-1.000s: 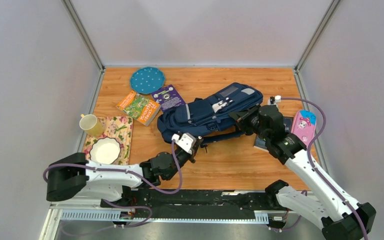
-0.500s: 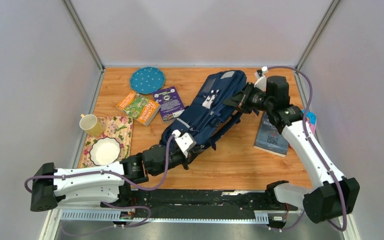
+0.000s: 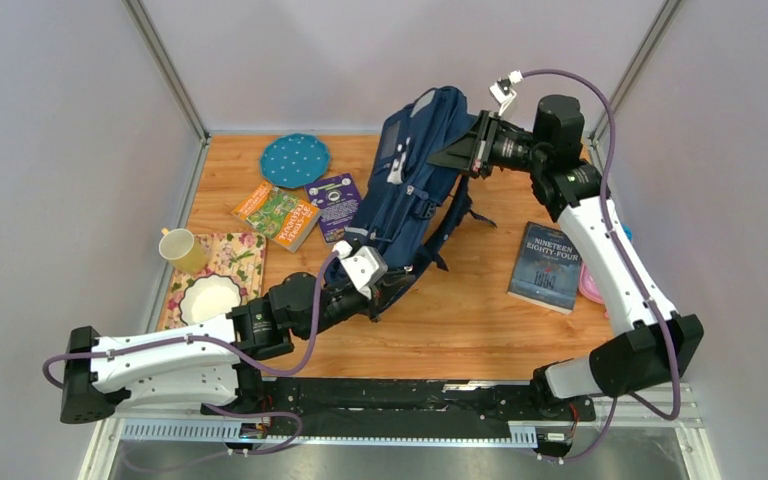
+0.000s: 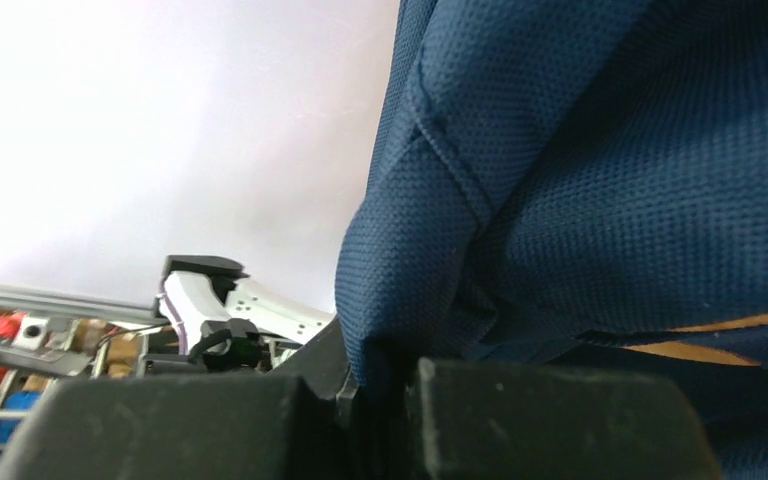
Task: Pack the student bag
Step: Unzip the student bag at the center of the board.
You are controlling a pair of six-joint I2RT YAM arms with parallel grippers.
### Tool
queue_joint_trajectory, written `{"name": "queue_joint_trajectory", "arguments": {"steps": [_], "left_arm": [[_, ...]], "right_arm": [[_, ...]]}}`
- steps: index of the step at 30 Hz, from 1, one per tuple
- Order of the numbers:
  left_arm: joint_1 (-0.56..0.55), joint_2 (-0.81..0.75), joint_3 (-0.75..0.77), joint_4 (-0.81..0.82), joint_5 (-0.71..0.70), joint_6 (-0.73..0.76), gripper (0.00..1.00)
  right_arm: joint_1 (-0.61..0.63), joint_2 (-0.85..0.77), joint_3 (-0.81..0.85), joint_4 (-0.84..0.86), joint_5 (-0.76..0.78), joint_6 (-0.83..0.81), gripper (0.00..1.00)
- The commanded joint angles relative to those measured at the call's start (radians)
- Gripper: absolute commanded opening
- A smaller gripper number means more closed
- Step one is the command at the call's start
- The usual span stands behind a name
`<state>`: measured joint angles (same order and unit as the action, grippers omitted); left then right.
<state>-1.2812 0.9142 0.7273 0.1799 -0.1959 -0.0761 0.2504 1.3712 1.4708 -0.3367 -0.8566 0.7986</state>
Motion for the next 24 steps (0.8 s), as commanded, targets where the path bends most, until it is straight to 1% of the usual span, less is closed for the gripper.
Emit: {"name": "queue_joint_trajectory", "arguments": {"steps": [1,2,3,5,7,8,9,10,12,13,14,15,16,17,18,19,20,21,22,24], "left_arm": [[-0.030,-0.040,0.032,-0.112,0.047,0.062,0.00],[-0.030,-0.049,0.038,-0.117,0.027,0.068,0.00],[-0.030,-0.054,0.044,-0.118,0.029,0.075,0.00],[-0.030,-0.055,0.061,-0.125,0.029,0.075,0.00],[-0.030,-0.043,0.076,-0.146,0.036,0.091,0.00],[-0.030,-0.025,0.075,-0.148,0.055,0.088,0.00],[-0.030,-0.012,0.067,-0.132,0.062,0.082,0.00],[-0.030,0.000,0.042,-0.117,0.073,0.056,0.00],[-0.030,0.049,0.009,-0.048,0.091,0.017,0.00],[-0.030,0.067,-0.027,-0.019,0.098,0.003,0.00],[-0.030,0.107,-0.046,0.012,0.110,-0.016,0.00],[-0.030,0.127,-0.063,0.080,0.112,-0.052,0.00],[-0.030,0.150,-0.098,0.111,0.108,-0.069,0.00],[-0.030,0.196,-0.112,0.137,0.087,-0.086,0.00],[-0.030,0.219,-0.124,0.192,0.070,-0.118,0.00],[-0.030,0.245,-0.155,0.220,0.043,-0.134,0.00],[-0.030,0.294,-0.163,0.237,-0.020,-0.152,0.00],[-0.030,0.316,-0.167,0.257,-0.036,-0.174,0.00],[-0.030,0.334,-0.172,0.268,-0.049,-0.186,0.00],[-0.030,0.373,-0.183,0.302,-0.068,-0.221,0.00]], "right_arm": [[-0.033,0.064,0.201,0.566,-0.022,0.238,0.00],[-0.025,0.081,0.216,0.644,-0.039,0.270,0.00],[-0.020,0.103,0.244,0.683,-0.070,0.301,0.00],[-0.008,0.138,0.246,0.712,-0.076,0.341,0.00],[-0.013,0.153,0.217,0.658,-0.084,0.289,0.00],[-0.019,0.169,0.201,0.530,-0.069,0.198,0.00],[-0.026,0.178,0.177,0.477,-0.052,0.153,0.00],[-0.049,0.189,0.107,0.432,-0.020,0.122,0.00],[-0.075,0.221,0.002,0.442,-0.006,0.108,0.00],[-0.104,0.238,-0.060,0.424,0.001,0.099,0.00],[-0.117,0.283,-0.088,0.375,0.001,0.085,0.00],[-0.128,0.307,-0.105,0.342,0.005,0.026,0.07],[-0.138,0.331,-0.110,0.271,0.023,-0.020,0.18],[-0.141,0.359,-0.103,0.146,0.028,-0.065,0.26],[-0.142,0.402,-0.101,0.095,0.037,-0.134,0.47],[-0.142,0.422,-0.110,0.072,0.053,-0.147,0.57],[-0.142,0.430,-0.124,0.048,0.068,-0.151,0.64],[-0.142,0.407,-0.177,0.048,0.097,-0.156,0.83],[-0.143,0.384,-0.206,0.045,0.191,-0.176,0.86],[-0.145,0.321,-0.259,-0.037,0.339,-0.206,0.87]]}}
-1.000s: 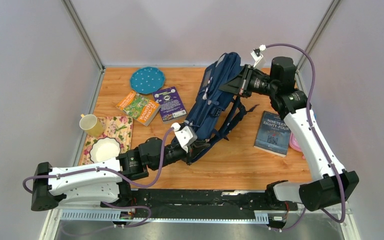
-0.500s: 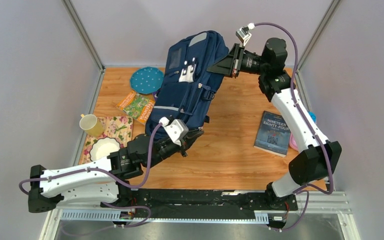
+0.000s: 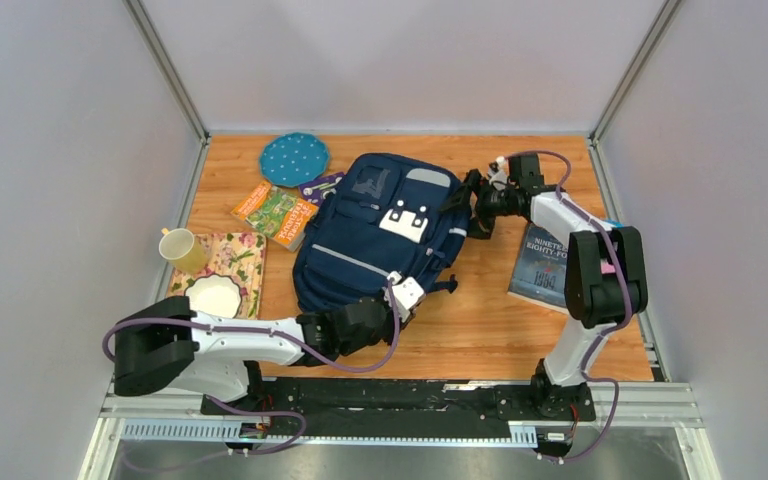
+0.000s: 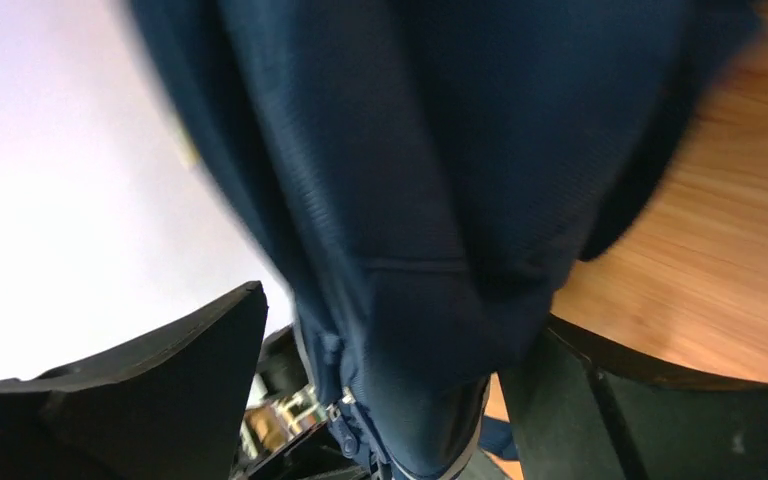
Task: Pack the student bag
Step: Unzip the student bag at the center of the board.
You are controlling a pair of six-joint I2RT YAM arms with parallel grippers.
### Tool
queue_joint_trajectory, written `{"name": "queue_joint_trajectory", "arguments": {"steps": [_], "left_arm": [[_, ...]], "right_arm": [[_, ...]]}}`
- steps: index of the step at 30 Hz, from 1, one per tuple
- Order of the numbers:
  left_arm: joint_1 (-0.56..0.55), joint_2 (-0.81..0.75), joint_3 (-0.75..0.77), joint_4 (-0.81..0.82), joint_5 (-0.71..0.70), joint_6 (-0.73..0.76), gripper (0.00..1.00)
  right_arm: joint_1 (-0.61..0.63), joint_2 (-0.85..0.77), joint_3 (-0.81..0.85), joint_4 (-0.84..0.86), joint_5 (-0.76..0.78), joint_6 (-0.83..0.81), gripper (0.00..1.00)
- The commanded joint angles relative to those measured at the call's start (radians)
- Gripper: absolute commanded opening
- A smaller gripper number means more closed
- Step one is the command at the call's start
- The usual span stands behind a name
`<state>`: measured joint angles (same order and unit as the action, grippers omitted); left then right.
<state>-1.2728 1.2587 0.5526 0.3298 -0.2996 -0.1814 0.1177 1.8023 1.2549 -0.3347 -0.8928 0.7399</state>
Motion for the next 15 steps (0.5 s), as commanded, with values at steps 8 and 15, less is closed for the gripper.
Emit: {"name": "queue_joint_trajectory", "arguments": {"steps": [8,15], "left_arm": [[-0.039,0.102,0.010,0.207,0.097,-0.167,0.00],[-0.040,0.128,0.052,0.199,0.128,-0.158,0.00]], "right_arm": [[-0.016,-0.559,-0.313,-0.130,0.759,-0.082,0.89],[0.003,-0.813,-0.667,0.046,0.407,0.116,0.90]]}}
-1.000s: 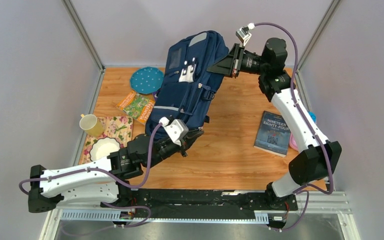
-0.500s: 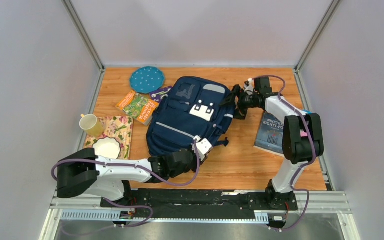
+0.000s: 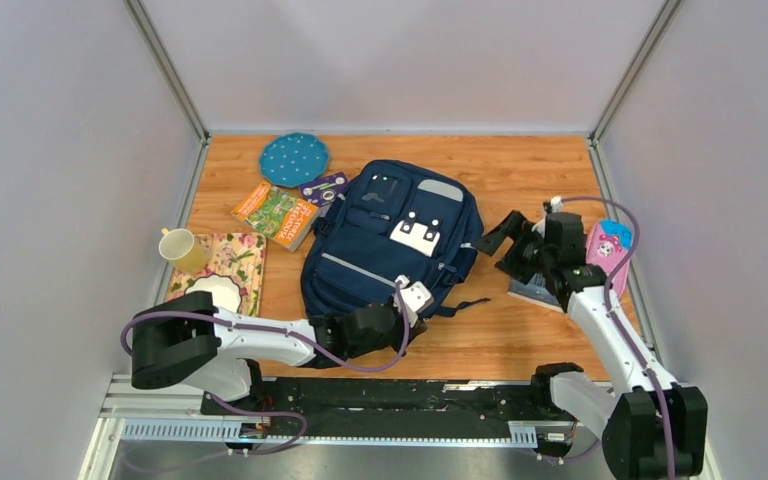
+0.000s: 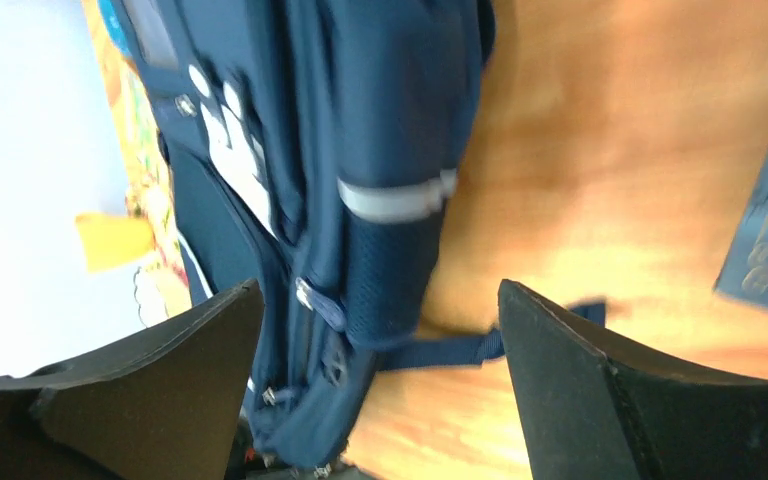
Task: Pack the student bag
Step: Unzip the student bag at the center of the board.
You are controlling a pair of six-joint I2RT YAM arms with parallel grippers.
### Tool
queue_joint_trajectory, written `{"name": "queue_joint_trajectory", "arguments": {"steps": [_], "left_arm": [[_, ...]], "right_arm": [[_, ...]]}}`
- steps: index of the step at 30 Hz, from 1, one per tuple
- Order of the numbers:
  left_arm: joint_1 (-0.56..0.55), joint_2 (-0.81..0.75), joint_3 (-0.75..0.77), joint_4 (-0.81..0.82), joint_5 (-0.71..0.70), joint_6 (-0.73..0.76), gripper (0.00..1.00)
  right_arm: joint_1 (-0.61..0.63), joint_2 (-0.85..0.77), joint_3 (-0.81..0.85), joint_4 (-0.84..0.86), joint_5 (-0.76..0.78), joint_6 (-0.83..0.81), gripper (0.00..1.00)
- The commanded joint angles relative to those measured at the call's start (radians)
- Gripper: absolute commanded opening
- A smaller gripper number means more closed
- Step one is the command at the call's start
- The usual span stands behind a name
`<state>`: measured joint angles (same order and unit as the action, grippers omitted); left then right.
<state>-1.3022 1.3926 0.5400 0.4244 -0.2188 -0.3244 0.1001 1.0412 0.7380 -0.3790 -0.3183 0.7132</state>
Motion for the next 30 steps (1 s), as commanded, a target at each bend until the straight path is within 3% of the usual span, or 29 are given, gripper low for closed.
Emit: {"name": "queue_joint_trajectory", "arguments": {"steps": [1,5,11,16,21,22,24,25,30], "left_arm": [[-0.009,-0.004,0.067,0.102,0.050,-0.010,0.00],[-0.009,0.000,0.084,0.082,0.064,0.007,0.00],[-0.009,0.017,0.103,0.071,0.090,0.016,0.00],[-0.009,0.008,0.097,0.065,0.079,0.016,0.00],[-0.009,-0.015,0.083,0.060,0.056,0.024,0.00],[-0.009,-0.020,0.081,0.057,0.055,0.028,0.00],[-0.009,-0.029,0.078,0.051,0.053,0.038,0.00],[-0.009,-0.033,0.077,0.036,0.052,0.041,0.00],[-0.009,-0.078,0.058,-0.036,0.036,0.048,0.00]], "right_arm": [[0.039,-0.078,-0.191,0.150,-0.188,0.167,0.90],[0.090,-0.173,-0.354,0.320,-0.237,0.305,0.90],[0.223,-0.144,-0.405,0.501,-0.220,0.414,0.90],[0.326,-0.090,-0.420,0.533,-0.136,0.460,0.80],[0.335,-0.078,-0.454,0.589,-0.128,0.517,0.48],[0.336,-0.082,-0.447,0.568,-0.117,0.513,0.36],[0.335,-0.102,-0.437,0.536,-0.075,0.499,0.21],[0.336,-0.107,-0.433,0.511,-0.061,0.494,0.07],[0.282,-0.078,-0.298,0.396,0.013,0.332,0.00]]}}
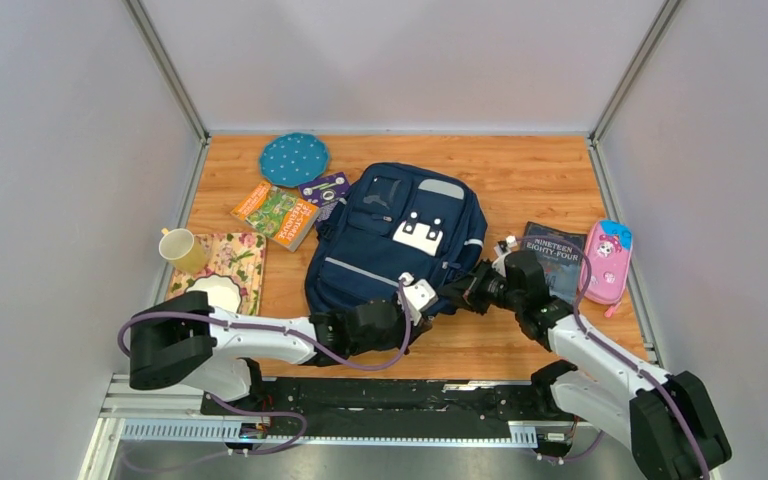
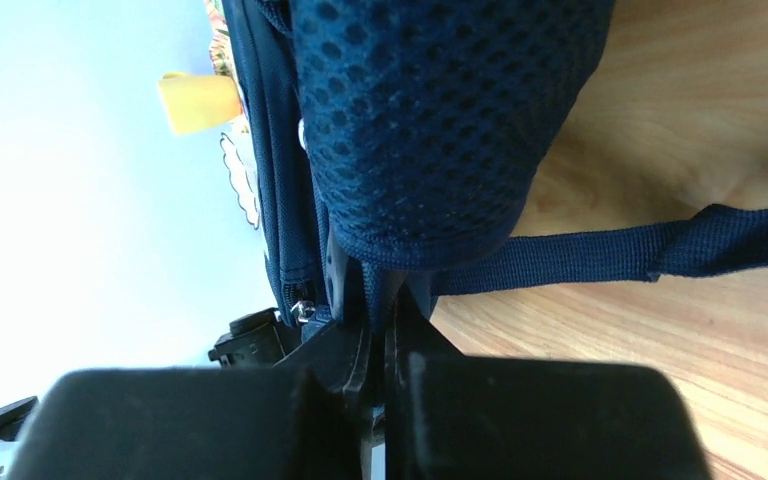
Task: Pack the student bag
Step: Unzip the student bag at the center of the board.
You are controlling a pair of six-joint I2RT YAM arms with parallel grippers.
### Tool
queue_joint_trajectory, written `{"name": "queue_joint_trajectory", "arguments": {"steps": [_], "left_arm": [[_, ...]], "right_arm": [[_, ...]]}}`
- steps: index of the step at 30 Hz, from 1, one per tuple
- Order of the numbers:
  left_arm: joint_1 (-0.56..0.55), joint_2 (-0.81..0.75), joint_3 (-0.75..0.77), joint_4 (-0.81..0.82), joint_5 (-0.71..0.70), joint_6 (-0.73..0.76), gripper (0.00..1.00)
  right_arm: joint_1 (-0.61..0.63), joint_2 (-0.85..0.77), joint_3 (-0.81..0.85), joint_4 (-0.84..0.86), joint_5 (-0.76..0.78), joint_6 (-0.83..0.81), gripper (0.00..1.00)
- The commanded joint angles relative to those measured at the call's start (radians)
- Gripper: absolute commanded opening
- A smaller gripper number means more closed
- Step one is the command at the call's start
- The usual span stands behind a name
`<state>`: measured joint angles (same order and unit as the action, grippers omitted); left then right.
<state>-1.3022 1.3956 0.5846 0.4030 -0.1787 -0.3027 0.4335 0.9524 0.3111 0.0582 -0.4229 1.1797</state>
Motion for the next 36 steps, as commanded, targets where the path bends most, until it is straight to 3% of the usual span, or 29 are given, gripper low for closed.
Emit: {"name": "queue_joint_trajectory", "arguments": {"steps": [1,11,19,22,23,24,25,29,34,36], "left_arm": [[-0.009,-0.095,0.001,-0.024,-0.004,0.022,0.00],[-0.009,-0.316,-0.176,-0.210,-0.008,-0.036,0.00],[-0.009,-0.460,-0.206,-0.332,-0.106,-0.052,0.00],[-0.009,-0.442,-0.171,-0.310,-0.120,-0.044,0.00],[-0.009,-0.429,-0.145,-0.302,-0.120,-0.039,0.00],[-0.009,-0.396,-0.122,-0.300,-0.120,-0.041,0.00],[-0.009,-0.376,-0.097,-0.305,-0.123,-0.041,0.00],[-0.008,-0.278,0.064,-0.355,-0.188,-0.091,0.00],[-0.006,-0.188,0.228,-0.489,-0.153,-0.171,0.00],[-0.006,-0.169,0.264,-0.494,-0.122,-0.173,0.00]], "right_arm": [[-0.073,0.026,0.155,-0.053,0.107,-0.155,0.00],[-0.234,0.207,0.341,-0.084,-0.031,-0.363,0.00],[-0.320,0.381,0.428,-0.005,-0.249,-0.368,0.00],[-0.318,0.416,0.471,-0.053,-0.344,-0.370,0.45],[-0.318,0.402,0.479,-0.110,-0.341,-0.390,0.76],[-0.320,0.384,0.486,-0.174,-0.270,-0.416,0.86],[-0.323,0.320,0.488,-0.307,-0.214,-0.436,0.87],[-0.326,0.142,0.467,-0.527,-0.033,-0.356,0.89],[-0.303,-0.018,0.452,-0.788,-0.128,-0.338,0.90],[-0.291,-0.098,0.399,-0.802,-0.215,-0.299,0.91]]}}
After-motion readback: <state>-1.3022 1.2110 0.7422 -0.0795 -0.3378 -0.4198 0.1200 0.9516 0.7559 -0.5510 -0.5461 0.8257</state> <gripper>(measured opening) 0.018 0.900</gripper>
